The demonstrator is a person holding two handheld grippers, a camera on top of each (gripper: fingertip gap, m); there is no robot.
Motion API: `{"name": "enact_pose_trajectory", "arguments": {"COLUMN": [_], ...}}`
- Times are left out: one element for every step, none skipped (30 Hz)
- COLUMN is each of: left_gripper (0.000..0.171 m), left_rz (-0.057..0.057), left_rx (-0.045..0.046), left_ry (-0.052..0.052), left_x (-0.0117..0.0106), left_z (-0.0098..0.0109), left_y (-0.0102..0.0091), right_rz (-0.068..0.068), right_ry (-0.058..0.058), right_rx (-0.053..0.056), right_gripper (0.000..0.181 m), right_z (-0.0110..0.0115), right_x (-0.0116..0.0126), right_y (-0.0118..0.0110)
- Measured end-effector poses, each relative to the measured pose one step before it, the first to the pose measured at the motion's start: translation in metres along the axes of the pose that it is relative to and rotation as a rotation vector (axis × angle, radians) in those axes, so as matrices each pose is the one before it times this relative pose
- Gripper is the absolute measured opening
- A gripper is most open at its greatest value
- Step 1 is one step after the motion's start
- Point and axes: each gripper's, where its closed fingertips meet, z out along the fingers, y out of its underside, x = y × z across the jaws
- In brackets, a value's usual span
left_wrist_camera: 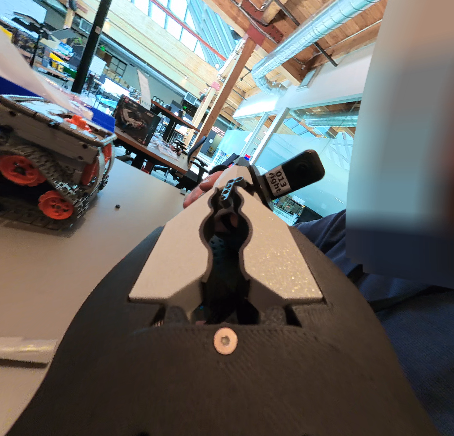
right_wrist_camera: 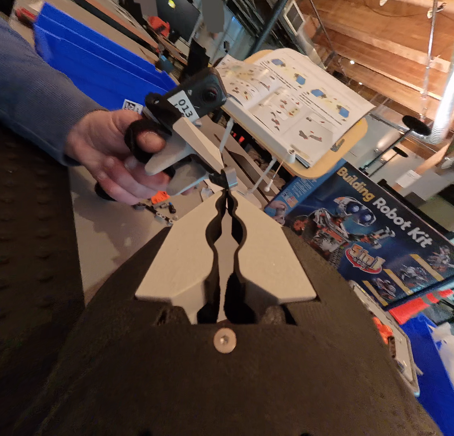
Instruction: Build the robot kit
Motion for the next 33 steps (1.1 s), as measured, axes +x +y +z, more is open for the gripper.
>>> {"name": "enact_pose_trajectory", "arguments": {"left_gripper": [0.009,0.009,0.009,0.009,0.009,0.009,0.008,0.007,0.005,0.005,0.006,0.006,0.006,0.006,0.005,0.005,0.006,0.005,0.006,0.005,0.005,0.005,0.005,0.005,0.005,0.005,0.005,0.005,0.005,0.005,0.006,0.005,0.004], "left_rz": [-0.0176,-0.0165,-0.0141,-0.0179,-0.0065,0.0047,0.0043,0.0029,0.0075,0.0055,-0.008,-0.0063,0.0039,0.0024,-0.0121,-0.0028,0.0193,0.0148,0.004,0.0157,0.0182,0.0035,-0.0096,-0.0043,-0.0021,-0.0149,-0.0159,-0.0105,-0.0154,-0.0094,0.0027,-0.0041,-0.0051], "left_rx": [0.00464,0.00075,-0.00366,-0.00057,-0.00076,-0.00641,-0.00484,0.0031,-0.0069,0.00236,0.00108,-0.00554,-0.00559,-0.00065,-0.00291,-0.00321,-0.00172,0.00266,0.00217,0.00256,-0.00124,0.00438,0.00479,-0.00274,-0.00321,-0.00438,-0.00609,-0.0034,-0.00177,-0.00437,-0.01095,-0.01098,-0.00681], "left_ry": [-0.0248,-0.017,-0.0001,-0.0065,-0.0086,-0.0073,-0.0075,-0.0097,-0.0197,-0.0065,0.0059,0.0068,-0.0028,-0.0021,0.023,0.0135,-0.0006,0.0102,0.0181,0.0149,0.0096,0.0276,0.029,0.0303,0.0298,0.0386,0.0391,0.0362,0.0426,0.033,0.0237,0.0267,0.0215], "left_x": [-0.00559,-0.00496,-0.00244,-0.00278,-0.00223,-0.00132,-0.00101,-0.00107,-0.00269,-0.00126,0.00029,0.00065,-0.00071,-0.00097,0.00238,0.00168,0.00086,0.00241,0.00362,0.00363,0.00288,0.00471,0.004,0.00418,0.00444,0.00497,0.00451,0.0044,0.00552,0.00451,0.00358,0.0037,0.00291], "left_z": [-0.00085,-0.00077,-0.00028,-0.00021,-0.00018,-0.00007,0.00013,0.0001,0.00031,0.00004,0.0003,0.00083,0.00064,-0.00026,-0.00026,-0.00015,0.00019,0.00036,0.00067,0.00095,0.00113,0.00128,0.00096,0.00112,0.0017,0.00189,0.00175,0.00155,0.00187,0.00209,0.00225,0.00212,0.00169], "left_y": [0.00021,0.00066,0.00089,-0.00018,-0.00025,0.00103,0.00106,-0.0001,0.00121,-0.00021,-0.00015,0.00102,0.00124,-0.00008,-0.00035,-0.00035,-0.00002,-0.00063,-0.0007,-0.00033,0.00039,-0.00073,-0.0013,-0.00075,-0.00051,0.00001,0.00077,0.00083,0.00066,0.00096,0.0016,0.00133,0.00071], "right_rz": [-0.0076,-0.0341,-0.0401,-0.0056,0.0239,0.0286,0.022,0.0332,0.0552,0.063,0.0445,0.0182,0.0036,0.0038,0.0131,0.0177,0.0198,0.0196,0.0198,0.0288,0.044,0.0507,0.0313,0.0158,0.0178,0.0239,0.0195,0.0156,0.0224,0.0256,0.0165,0.0119,-0.0088], "right_ry": [-0.0001,0.0065,0.0152,-0.01,-0.014,0.0107,0.002,-0.0125,-0.0198,-0.0342,-0.0285,0.0038,0.0031,-0.0061,-0.0085,-0.0096,-0.0118,-0.0077,-0.0058,-0.0099,-0.0241,-0.0283,-0.0256,-0.0286,-0.038,-0.0384,-0.0341,-0.0356,-0.0413,-0.0493,-0.0439,-0.0389,-0.0152], "right_rx": [-0.0249,-0.0314,-0.0121,-0.0021,-0.0079,-0.0081,0.0002,0.0111,0.0148,0.0084,0.0171,0.0143,-0.0025,-0.0101,0.0081,0.0121,0.0033,0.0071,0.0137,0.0065,0.0123,0.0246,0.0214,0.0286,0.0246,0.0245,0.0251,0.0211,0.0217,0.0246,0.0214,0.0135,0.0088], "right_gripper": [0.0,0.0,0.0,0.0,0.0,0.0,0.0,0.0,0.005,0.01,0.011,0.009,0.005,0.005,0.005,0.006,0.005,0.007,0.009,0.009,0.009,0.011,0.011,0.01,0.008,0.009,0.012,0.014,0.014,0.013,0.013,0.012,0.011], "right_z": [0.00149,0.00185,0.00098,0.00043,0.00071,0.00078,-0.00012,-0.00063,-0.00054,-0.0002,-0.0008,-0.0006,0.00034,0.00091,0.00006,-0.00066,-0.00056,-0.00095,-0.00166,-0.00166,-0.00107,-0.00053,-0.00043,-0.00128,-0.00115,-0.00107,-0.00153,-0.00094,0.00013,0.00034,-0.00024,-0.00021,0.0], "right_x": [-0.00114,-0.00104,0.00001,-0.00197,-0.00085,0.0036,0.00268,0.00087,0.00015,-0.00176,-0.00183,0.00154,0.00096,-0.00042,-0.00082,-0.00046,0.00007,0.00051,0.00104,0.00097,-0.00097,-0.0021,-0.0023,-0.00293,-0.00408,-0.00339,-0.00247,-0.00349,-0.00498,-0.0064,-0.00563,-0.00502,-0.00291], "right_y": [0.00522,0.00588,0.00253,0.0005,0.00147,0.00269,0.00155,-0.00066,-0.00163,-0.00085,-0.00199,-0.00145,0.00071,0.00175,-0.00115,-0.00219,-0.00062,-0.00068,-0.00127,-0.00053,-0.00154,-0.00348,-0.00324,-0.00436,-0.0034,-0.00311,-0.00343,-0.00268,-0.00258,-0.00297,-0.0023,-0.00142,-0.0014]}}
